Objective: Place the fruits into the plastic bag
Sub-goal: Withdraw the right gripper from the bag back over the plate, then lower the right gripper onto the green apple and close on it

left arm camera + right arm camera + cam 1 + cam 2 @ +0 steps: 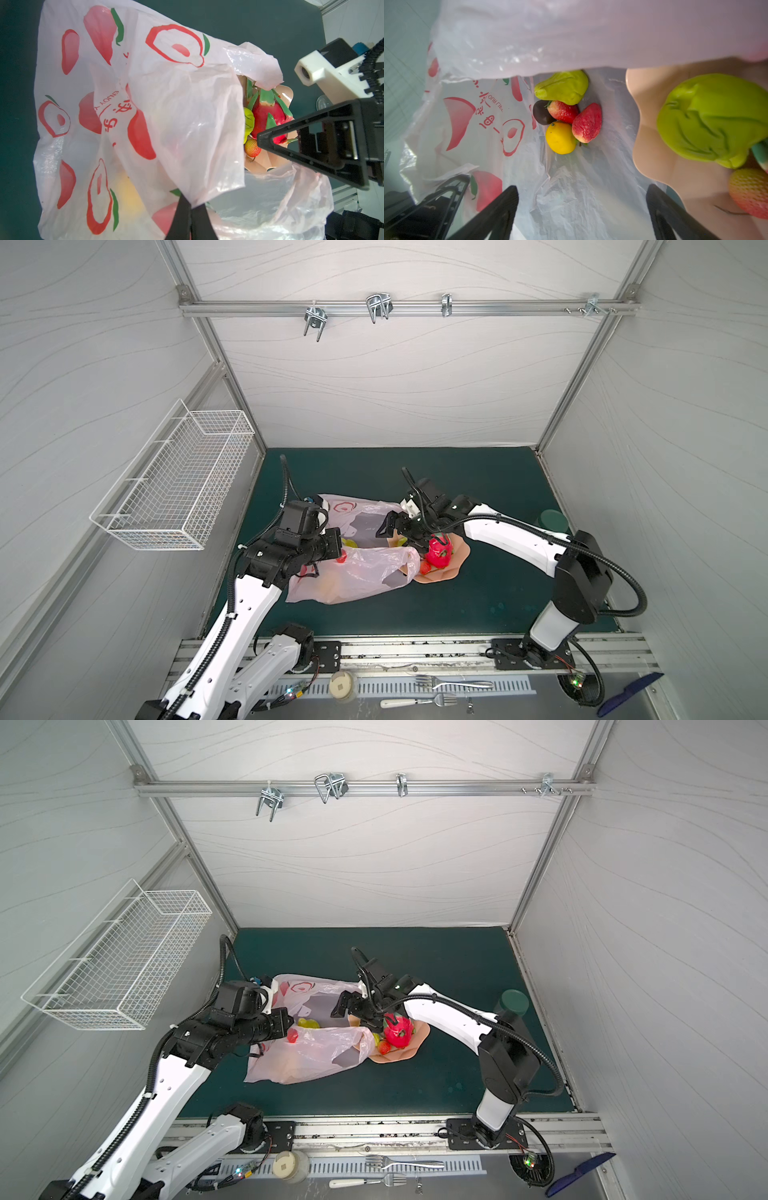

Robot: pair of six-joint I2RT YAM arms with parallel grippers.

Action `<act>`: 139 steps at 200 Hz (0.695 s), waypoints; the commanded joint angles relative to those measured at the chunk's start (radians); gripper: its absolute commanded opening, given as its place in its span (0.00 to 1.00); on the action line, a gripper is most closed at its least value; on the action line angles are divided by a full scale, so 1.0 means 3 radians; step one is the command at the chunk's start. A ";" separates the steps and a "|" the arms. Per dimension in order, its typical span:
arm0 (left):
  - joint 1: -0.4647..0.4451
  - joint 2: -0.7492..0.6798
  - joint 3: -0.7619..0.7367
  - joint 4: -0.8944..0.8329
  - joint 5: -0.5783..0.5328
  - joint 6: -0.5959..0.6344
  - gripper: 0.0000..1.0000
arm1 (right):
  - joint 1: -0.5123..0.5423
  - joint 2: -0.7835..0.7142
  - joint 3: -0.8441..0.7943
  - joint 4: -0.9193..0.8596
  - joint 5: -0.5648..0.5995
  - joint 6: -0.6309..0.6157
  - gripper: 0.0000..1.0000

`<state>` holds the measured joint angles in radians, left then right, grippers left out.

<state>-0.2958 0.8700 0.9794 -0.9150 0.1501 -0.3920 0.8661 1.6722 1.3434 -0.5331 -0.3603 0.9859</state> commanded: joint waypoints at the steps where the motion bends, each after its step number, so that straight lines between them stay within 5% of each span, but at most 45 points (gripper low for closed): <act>1: -0.0006 -0.0067 0.0007 -0.0002 -0.0061 0.0069 0.00 | -0.0047 -0.0175 0.0145 -0.0383 0.0290 -0.0250 0.97; 139: -0.0006 -0.0188 0.0004 -0.0111 -0.0179 0.0129 0.00 | -0.0027 0.0027 0.0041 -0.0638 0.0503 -0.0459 0.91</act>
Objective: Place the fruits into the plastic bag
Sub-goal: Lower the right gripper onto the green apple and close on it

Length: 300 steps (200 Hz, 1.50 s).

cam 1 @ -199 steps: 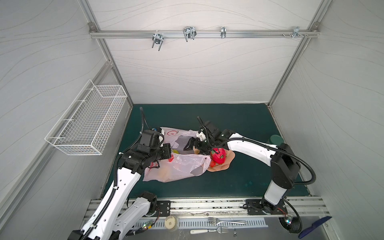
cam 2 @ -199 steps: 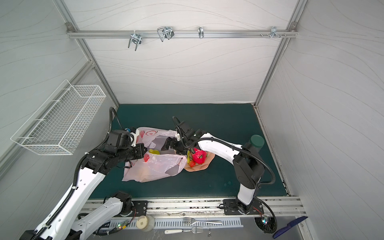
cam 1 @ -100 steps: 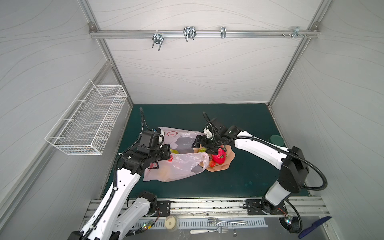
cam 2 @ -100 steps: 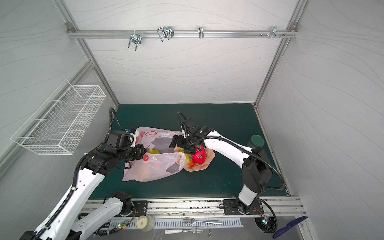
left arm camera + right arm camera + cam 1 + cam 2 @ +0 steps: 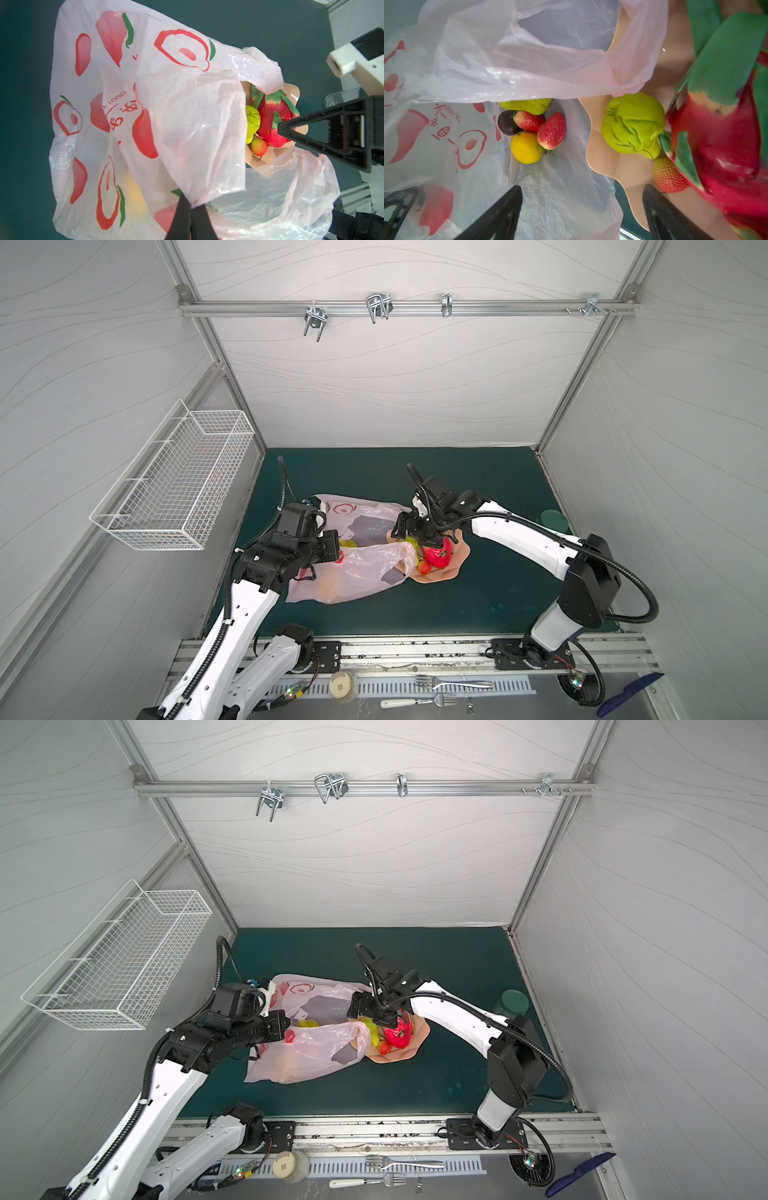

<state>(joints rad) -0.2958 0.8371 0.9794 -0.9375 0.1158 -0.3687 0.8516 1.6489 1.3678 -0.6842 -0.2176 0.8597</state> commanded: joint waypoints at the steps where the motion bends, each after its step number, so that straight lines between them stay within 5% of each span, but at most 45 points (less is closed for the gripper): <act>1: -0.0006 -0.0079 0.0003 -0.0036 -0.0067 0.0052 0.00 | 0.0020 0.0106 -0.0045 -0.0128 0.0021 -0.0033 0.91; 145: -0.0006 -0.0142 -0.0010 -0.0054 -0.0046 -0.0008 0.00 | 0.0042 0.0609 0.0004 -0.0201 0.0195 0.0034 0.93; 300: -0.0006 -0.0105 0.0019 -0.0012 -0.0017 0.0001 0.00 | 0.0261 0.0747 0.0492 -0.0746 0.0994 -0.0239 0.95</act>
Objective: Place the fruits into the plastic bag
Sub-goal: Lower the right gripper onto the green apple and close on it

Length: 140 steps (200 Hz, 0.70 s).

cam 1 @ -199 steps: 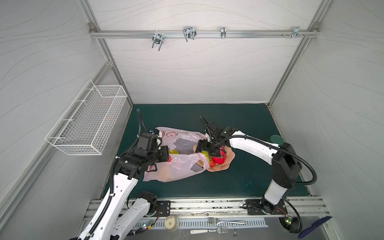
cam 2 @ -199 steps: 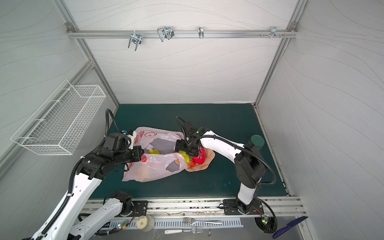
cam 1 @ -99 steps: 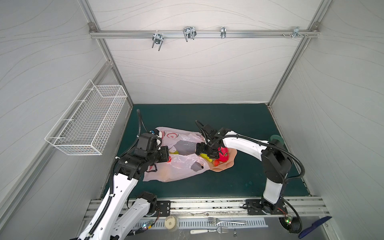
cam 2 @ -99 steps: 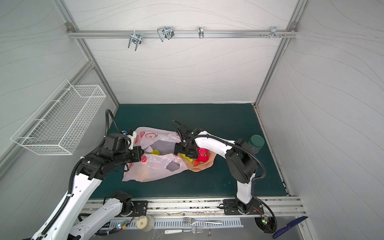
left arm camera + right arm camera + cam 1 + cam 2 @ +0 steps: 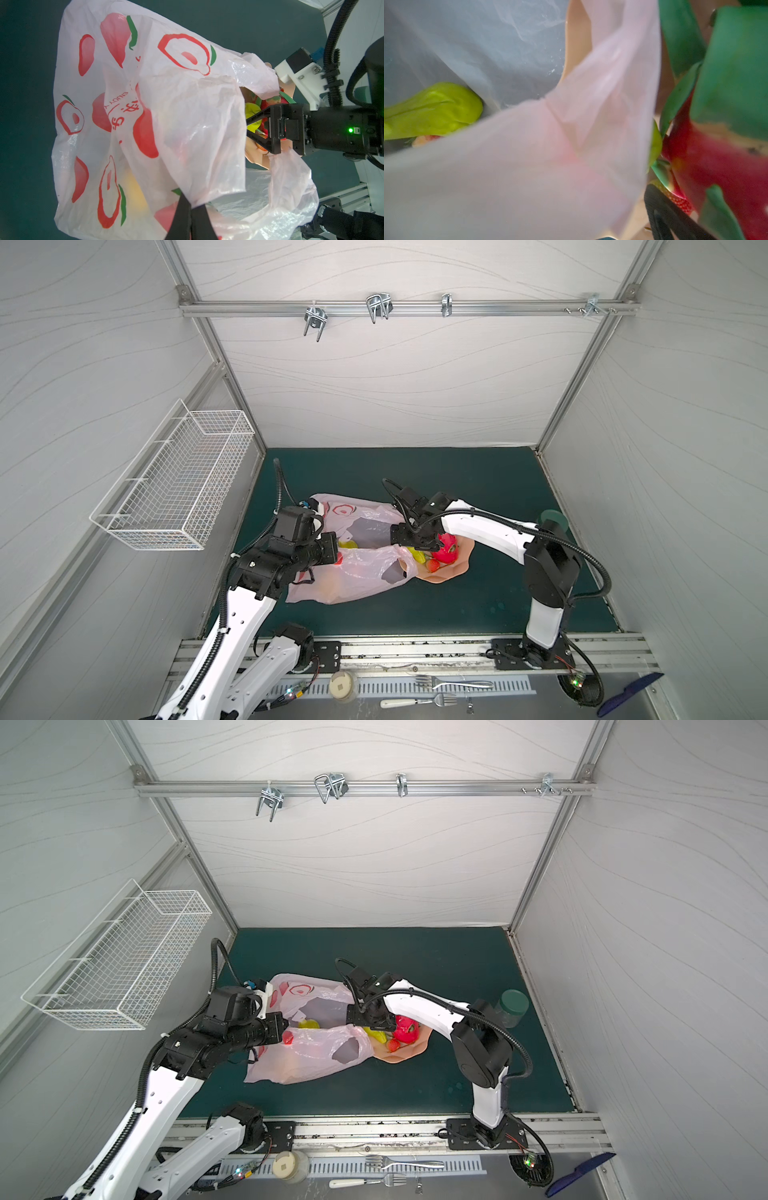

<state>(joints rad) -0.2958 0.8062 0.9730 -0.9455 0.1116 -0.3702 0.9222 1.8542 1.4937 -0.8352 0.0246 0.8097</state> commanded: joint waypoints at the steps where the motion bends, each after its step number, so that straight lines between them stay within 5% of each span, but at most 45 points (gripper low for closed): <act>1: -0.0006 -0.0003 0.0040 0.0016 -0.0001 0.0006 0.00 | 0.0025 0.0068 0.0078 -0.0248 0.0191 -0.0076 0.95; 140: -0.0006 0.0049 0.0103 0.0000 0.0014 0.0058 0.00 | 0.0011 0.0474 0.0164 -0.0267 0.0565 -0.0213 0.90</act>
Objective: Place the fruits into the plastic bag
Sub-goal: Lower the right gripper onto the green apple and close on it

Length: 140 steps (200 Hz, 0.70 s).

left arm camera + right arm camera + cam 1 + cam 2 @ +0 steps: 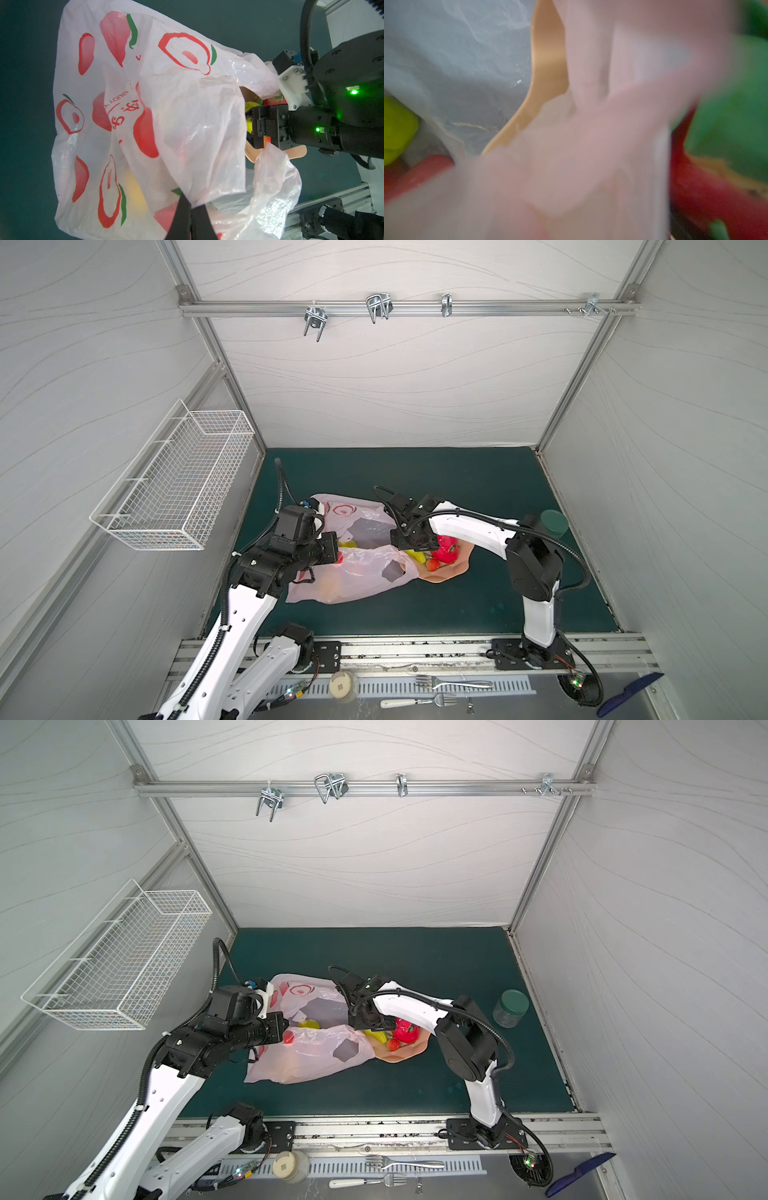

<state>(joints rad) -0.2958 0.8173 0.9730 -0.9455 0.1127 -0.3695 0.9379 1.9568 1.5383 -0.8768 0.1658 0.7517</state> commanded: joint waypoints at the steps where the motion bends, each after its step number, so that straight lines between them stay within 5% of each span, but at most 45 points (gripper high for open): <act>1: -0.0006 0.0014 0.0105 -0.0002 0.0009 0.0055 0.00 | -0.0042 0.0134 0.0013 -0.0129 0.0093 -0.0015 0.90; 140: -0.0006 0.0027 0.0090 0.0007 -0.0002 0.0076 0.00 | -0.0099 -0.0158 -0.0219 0.0008 0.0148 -0.0054 0.52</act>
<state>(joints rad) -0.2958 0.8257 0.9730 -0.9455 0.1123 -0.3660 0.9157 1.9526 1.4826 -0.8516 0.1806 0.7357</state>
